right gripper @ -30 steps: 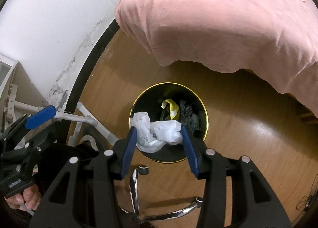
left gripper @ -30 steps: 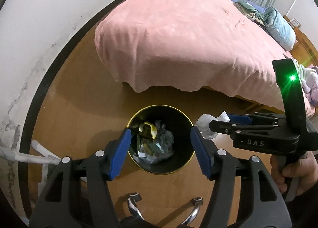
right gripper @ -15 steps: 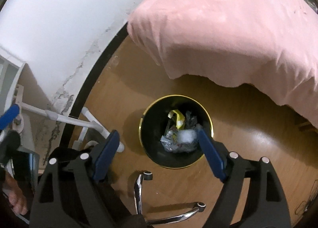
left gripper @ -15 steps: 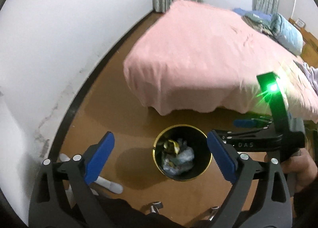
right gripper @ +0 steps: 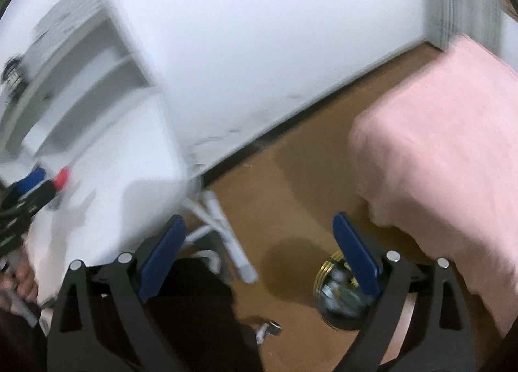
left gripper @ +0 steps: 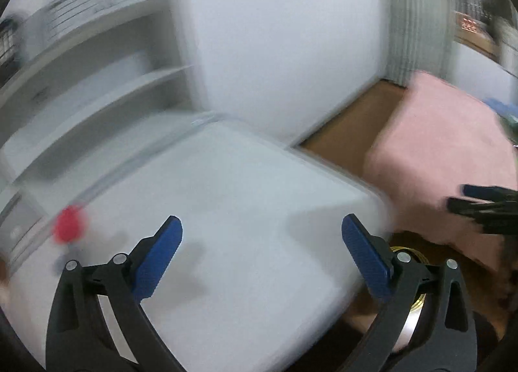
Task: Collect trash
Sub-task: 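Grasp the grey sock with the left gripper while the right grasps the red lid, then carry the grey sock and red lid over the bin and open both grippers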
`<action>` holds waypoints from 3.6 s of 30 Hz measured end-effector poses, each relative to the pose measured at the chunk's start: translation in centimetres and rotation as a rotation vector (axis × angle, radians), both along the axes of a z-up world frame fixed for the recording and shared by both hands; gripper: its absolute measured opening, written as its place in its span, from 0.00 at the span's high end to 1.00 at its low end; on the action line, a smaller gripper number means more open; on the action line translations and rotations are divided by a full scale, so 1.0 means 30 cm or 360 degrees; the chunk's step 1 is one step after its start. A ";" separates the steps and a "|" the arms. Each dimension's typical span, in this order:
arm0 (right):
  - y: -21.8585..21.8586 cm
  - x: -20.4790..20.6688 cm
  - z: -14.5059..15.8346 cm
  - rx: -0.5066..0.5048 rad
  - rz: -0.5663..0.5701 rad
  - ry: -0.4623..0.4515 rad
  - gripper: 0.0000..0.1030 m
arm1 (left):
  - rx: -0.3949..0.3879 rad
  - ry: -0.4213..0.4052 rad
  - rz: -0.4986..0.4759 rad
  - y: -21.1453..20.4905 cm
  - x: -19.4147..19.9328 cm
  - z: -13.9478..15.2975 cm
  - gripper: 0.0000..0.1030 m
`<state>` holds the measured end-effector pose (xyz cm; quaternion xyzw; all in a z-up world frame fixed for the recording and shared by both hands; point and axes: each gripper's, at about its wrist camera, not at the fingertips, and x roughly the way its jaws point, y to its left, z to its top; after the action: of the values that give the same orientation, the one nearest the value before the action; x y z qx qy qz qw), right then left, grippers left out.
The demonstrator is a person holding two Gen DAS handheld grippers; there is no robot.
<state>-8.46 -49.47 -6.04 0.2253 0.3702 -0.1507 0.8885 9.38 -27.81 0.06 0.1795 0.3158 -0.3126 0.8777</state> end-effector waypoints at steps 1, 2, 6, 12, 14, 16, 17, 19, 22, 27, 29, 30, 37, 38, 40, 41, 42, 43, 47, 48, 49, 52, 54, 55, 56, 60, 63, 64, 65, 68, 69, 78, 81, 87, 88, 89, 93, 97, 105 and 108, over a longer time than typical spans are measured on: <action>0.048 0.076 0.017 -0.0012 0.0081 -0.0006 0.12 | 0.0021 0.0005 0.0126 0.090 0.072 -0.004 0.07; 0.096 0.137 0.024 -0.0018 0.0146 -0.0007 0.12 | 0.0031 0.0014 0.0239 0.171 0.136 -0.013 0.07; 0.312 0.400 0.047 -0.0002 0.0437 -0.0006 0.12 | 0.0043 0.0110 0.0543 0.449 0.339 -0.070 0.07; 0.618 0.725 0.096 -0.0078 0.0770 0.0027 0.12 | -0.0038 0.0295 0.0677 0.619 0.551 -0.199 0.07; 0.700 0.790 0.114 -0.0109 0.0834 0.0035 0.12 | -0.0069 0.0319 0.0663 0.640 0.563 -0.212 0.26; 0.786 0.869 0.125 -0.0135 0.0911 0.0043 0.11 | -0.0094 0.0353 0.0617 0.659 0.569 -0.217 0.61; 0.832 0.921 0.123 -0.0143 0.0947 0.0055 0.10 | -0.0122 0.0363 0.0610 0.692 0.557 -0.213 0.64; 0.899 1.008 0.111 -0.0143 0.1008 0.0083 0.09 | -0.0125 0.0351 0.0625 0.756 0.533 -0.195 0.68; 1.044 1.148 0.073 -0.0169 0.1083 0.0135 0.09 | -0.0124 0.0315 0.0683 0.873 0.469 -0.166 0.71; 1.256 1.322 -0.021 -0.0276 0.1183 0.0266 0.09 | -0.0159 0.0292 0.0818 1.061 0.407 -0.133 0.71; 1.298 1.362 -0.048 -0.0309 0.1191 0.0296 0.09 | -0.0191 0.0290 0.0874 1.128 0.391 -0.123 0.71; 1.313 1.380 -0.058 -0.0327 0.1183 0.0312 0.09 | -0.0200 0.0288 0.0893 1.152 0.387 -0.120 0.71; 1.337 1.383 -0.056 -0.0394 0.1144 0.0292 0.23 | -0.0235 0.0315 0.0935 1.200 0.388 -0.130 0.71; 1.334 1.374 -0.047 -0.0384 0.1149 0.0285 0.23 | -0.0233 0.0316 0.0930 1.196 0.388 -0.127 0.71; 1.313 1.340 -0.018 -0.0399 0.1133 0.0248 0.24 | -0.0230 0.0315 0.0913 1.183 0.377 -0.121 0.71; 1.295 1.315 0.001 -0.0415 0.1119 0.0225 0.24 | -0.0228 0.0314 0.0898 1.168 0.371 -0.119 0.71; 1.277 1.296 0.014 -0.0412 0.1111 0.0209 0.24 | -0.0226 0.0310 0.0885 1.157 0.362 -0.114 0.71; 1.253 1.270 0.029 -0.0403 0.1094 0.0190 0.24 | -0.0222 0.0304 0.0866 1.135 0.355 -0.110 0.71; 1.098 1.123 0.088 -0.0402 0.0985 0.0126 0.24 | -0.0230 0.0288 0.0745 1.007 0.326 -0.084 0.71; 1.048 1.079 0.098 -0.0399 0.0947 0.0112 0.24 | -0.0234 0.0281 0.0700 0.960 0.316 -0.076 0.71; 0.990 1.028 0.107 -0.0401 0.0901 0.0103 0.24 | -0.0238 0.0276 0.0666 0.922 0.314 -0.071 0.71; 0.801 0.865 0.126 -0.0416 0.0731 0.0086 0.24 | -0.0239 0.0267 0.0497 0.749 0.283 -0.054 0.71; 0.674 0.755 0.125 -0.0409 0.0606 0.0089 0.24 | -0.0234 0.0280 0.0350 0.598 0.253 -0.050 0.71; 0.594 0.687 0.121 -0.0405 0.0528 0.0093 0.24 | -0.0235 0.0284 0.0281 0.526 0.236 -0.049 0.71; 0.526 0.633 0.117 -0.0408 0.0466 0.0101 0.24 | -0.0235 0.0286 0.0220 0.463 0.217 -0.047 0.71; 0.272 0.382 0.071 -0.0410 0.0166 0.0157 0.24 | -0.0228 0.0318 -0.0070 0.183 0.112 -0.057 0.71; 0.104 0.190 0.020 -0.0367 -0.0046 0.0204 0.24 | -0.0197 0.0370 -0.0319 -0.058 -0.012 -0.086 0.71; 0.049 0.121 -0.003 -0.0354 -0.0119 0.0229 0.24 | -0.0194 0.0388 -0.0373 -0.108 -0.042 -0.095 0.71; -0.002 0.054 -0.028 -0.0335 -0.0190 0.0252 0.24 | -0.0186 0.0410 -0.0447 -0.180 -0.088 -0.109 0.71; -0.129 -0.120 -0.101 -0.0258 -0.0358 0.0306 0.23 | -0.0147 0.0460 -0.0633 -0.352 -0.213 -0.154 0.71; -0.166 -0.174 -0.128 -0.0231 -0.0409 0.0326 0.23 | -0.0125 0.0485 -0.0703 -0.417 -0.264 -0.179 0.71; -0.331 -0.490 -0.379 0.0016 -0.0664 0.0456 0.23 | 0.0124 0.0633 -0.0986 -0.744 -0.521 -0.458 0.71; -0.367 -0.561 -0.469 0.0120 -0.0693 0.0485 0.23 | 0.0180 0.0674 -0.1012 -0.794 -0.545 -0.547 0.71; -0.402 -0.577 -0.642 0.0301 -0.0685 0.0550 0.23 | 0.0262 0.0772 -0.1044 -0.908 -0.544 -0.727 0.71; -0.405 -0.578 -0.675 0.0327 -0.0681 0.0567 0.23 | 0.0283 0.0799 -0.1040 -0.921 -0.542 -0.769 0.71; -0.409 -0.575 -0.702 0.0351 -0.0677 0.0579 0.23 | 0.0295 0.0820 -0.1035 -0.937 -0.546 -0.797 0.71; -0.413 -0.575 -0.777 0.0437 -0.0671 0.0618 0.23 | 0.0365 0.0852 -0.1019 -0.944 -0.569 -0.887 0.71; -0.418 -0.568 -0.798 0.0464 -0.0670 0.0617 0.23 | 0.0402 0.0875 -0.1024 -0.946 -0.583 -0.933 0.71; -0.429 -0.579 -0.783 0.0490 -0.0697 0.0565 0.13 | 0.0419 0.0888 -0.1028 -0.949 -0.591 -0.947 0.71; -0.429 -0.581 -0.780 0.0487 -0.0706 0.0566 0.13 | 0.0423 0.0892 -0.1024 -0.953 -0.590 -0.939 0.71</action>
<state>-25.89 -62.34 -29.43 0.4017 0.4798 -0.3203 0.7112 -8.33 -56.39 -28.10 0.2880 0.5070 -0.5630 0.5857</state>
